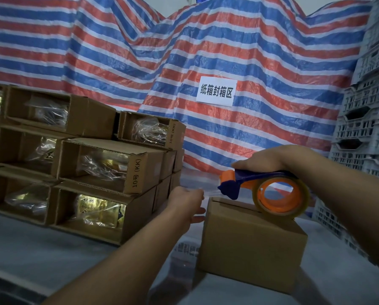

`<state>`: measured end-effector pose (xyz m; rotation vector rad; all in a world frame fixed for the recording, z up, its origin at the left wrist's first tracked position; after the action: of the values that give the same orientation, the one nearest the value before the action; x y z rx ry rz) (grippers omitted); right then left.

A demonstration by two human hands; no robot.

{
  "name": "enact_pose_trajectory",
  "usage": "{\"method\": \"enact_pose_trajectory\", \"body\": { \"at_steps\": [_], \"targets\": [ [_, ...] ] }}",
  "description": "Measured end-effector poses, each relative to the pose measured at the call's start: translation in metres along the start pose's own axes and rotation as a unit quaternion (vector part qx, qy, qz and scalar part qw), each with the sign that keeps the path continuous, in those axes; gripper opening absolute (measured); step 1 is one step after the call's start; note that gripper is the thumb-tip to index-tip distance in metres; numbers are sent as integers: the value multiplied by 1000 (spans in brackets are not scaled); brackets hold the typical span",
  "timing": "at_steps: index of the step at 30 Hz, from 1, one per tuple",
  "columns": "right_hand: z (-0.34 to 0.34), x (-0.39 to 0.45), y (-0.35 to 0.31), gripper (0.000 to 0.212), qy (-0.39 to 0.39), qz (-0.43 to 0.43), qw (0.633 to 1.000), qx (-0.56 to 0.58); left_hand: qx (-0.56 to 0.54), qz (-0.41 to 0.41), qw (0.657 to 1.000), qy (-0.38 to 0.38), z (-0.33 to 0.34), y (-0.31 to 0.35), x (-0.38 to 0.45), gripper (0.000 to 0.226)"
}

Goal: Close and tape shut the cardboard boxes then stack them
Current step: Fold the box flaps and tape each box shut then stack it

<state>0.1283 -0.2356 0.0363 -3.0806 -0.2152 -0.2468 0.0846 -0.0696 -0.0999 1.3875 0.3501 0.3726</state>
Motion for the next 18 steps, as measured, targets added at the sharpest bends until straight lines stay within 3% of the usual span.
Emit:
{"method": "enact_pose_trajectory", "body": {
  "at_steps": [7,14,18],
  "targets": [
    [7,7,-7,53,12,-9,999,-37,-32,-37,999,-12,-5,-10,-3,26],
    [14,15,-12,55,25,-19,996,-79,-22,-59,998,-20,-5,-26,2,12],
    [17,19,-11,56,32,-19,996,-78,26,-56,997,-35,0,-37,3,35]
  ]
}}
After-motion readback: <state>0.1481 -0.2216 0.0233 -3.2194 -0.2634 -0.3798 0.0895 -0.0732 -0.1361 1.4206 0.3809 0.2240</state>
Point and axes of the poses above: each hand's wrist, its own x-axis towards the middle knuckle, its own z-axis out of the palm, y = z × x, the point moved 3 cm from there along x, towards the middle knuckle, and after that the axes turned 14 degrees about y, right-handed, at the moved point
